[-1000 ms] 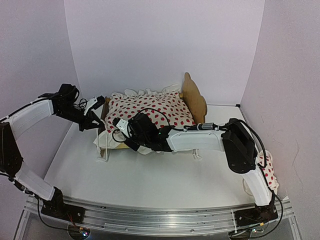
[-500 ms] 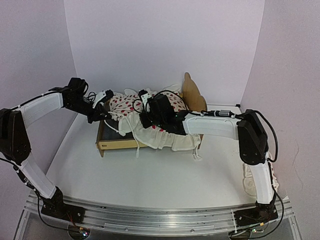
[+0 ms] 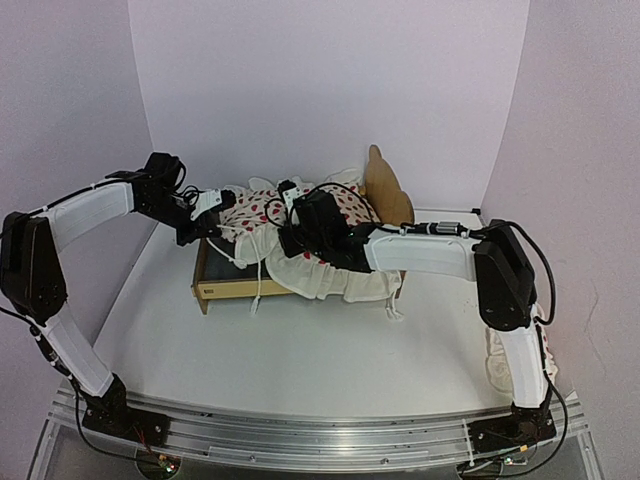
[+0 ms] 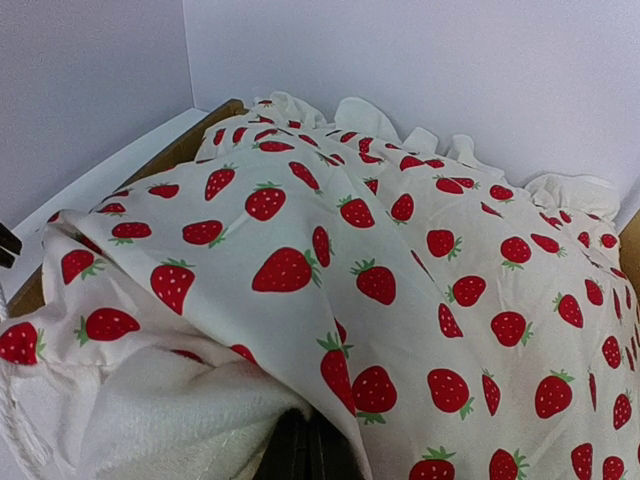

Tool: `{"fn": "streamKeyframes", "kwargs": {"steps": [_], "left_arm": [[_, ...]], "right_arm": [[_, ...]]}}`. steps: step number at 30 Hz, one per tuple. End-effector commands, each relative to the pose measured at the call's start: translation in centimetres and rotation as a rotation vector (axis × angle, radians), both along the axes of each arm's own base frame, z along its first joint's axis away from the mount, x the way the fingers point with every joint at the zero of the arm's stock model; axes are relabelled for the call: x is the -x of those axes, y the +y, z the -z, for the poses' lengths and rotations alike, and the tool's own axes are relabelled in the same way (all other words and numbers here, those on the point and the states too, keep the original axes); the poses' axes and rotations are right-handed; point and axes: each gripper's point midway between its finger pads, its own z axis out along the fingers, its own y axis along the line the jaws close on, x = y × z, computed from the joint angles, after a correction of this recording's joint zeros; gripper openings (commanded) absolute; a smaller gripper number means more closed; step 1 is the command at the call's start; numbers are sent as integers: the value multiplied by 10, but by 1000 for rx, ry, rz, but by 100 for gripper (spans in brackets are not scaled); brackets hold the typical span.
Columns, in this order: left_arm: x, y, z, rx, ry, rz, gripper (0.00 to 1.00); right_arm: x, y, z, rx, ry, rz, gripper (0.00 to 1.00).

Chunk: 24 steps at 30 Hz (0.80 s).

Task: Set up the pet bed

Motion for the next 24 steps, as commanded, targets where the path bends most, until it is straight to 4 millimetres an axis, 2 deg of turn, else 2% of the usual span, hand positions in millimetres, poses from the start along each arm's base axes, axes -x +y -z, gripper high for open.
{"fn": "streamKeyframes", "kwargs": {"steps": [1,3,6,9,12,14,16,20,24], "left_arm": [[-10,23,-23,-195,-133,-13,0],[-8,25,-26,-275,-172,-14,0],[5,14,-34,-300,-182,5,0],[33,-11,-56,-145,-49,65,0],[48,-24,-56,-71,31,105,0],[44,-20,-51,-104,19,97,0],[28,-6,-51,-198,-53,48,0],[6,17,-59,-360,-202,-13,0],[-3,29,-67,-477,-312,-55,0]], "right_arm": [[-2,-4,-23,-33,-46,17,0],[-2,-3,-22,-33,-43,11,0],[-1,-2,-21,-33,-39,-2,0],[1,0,-19,-31,-34,-16,0],[2,-1,-18,-23,-35,-18,0],[2,-3,-17,-18,-33,-16,0],[3,-4,-17,-15,-32,-16,0],[4,-5,-15,-14,-28,-15,0],[6,-4,-15,-18,-23,-24,0]]}}
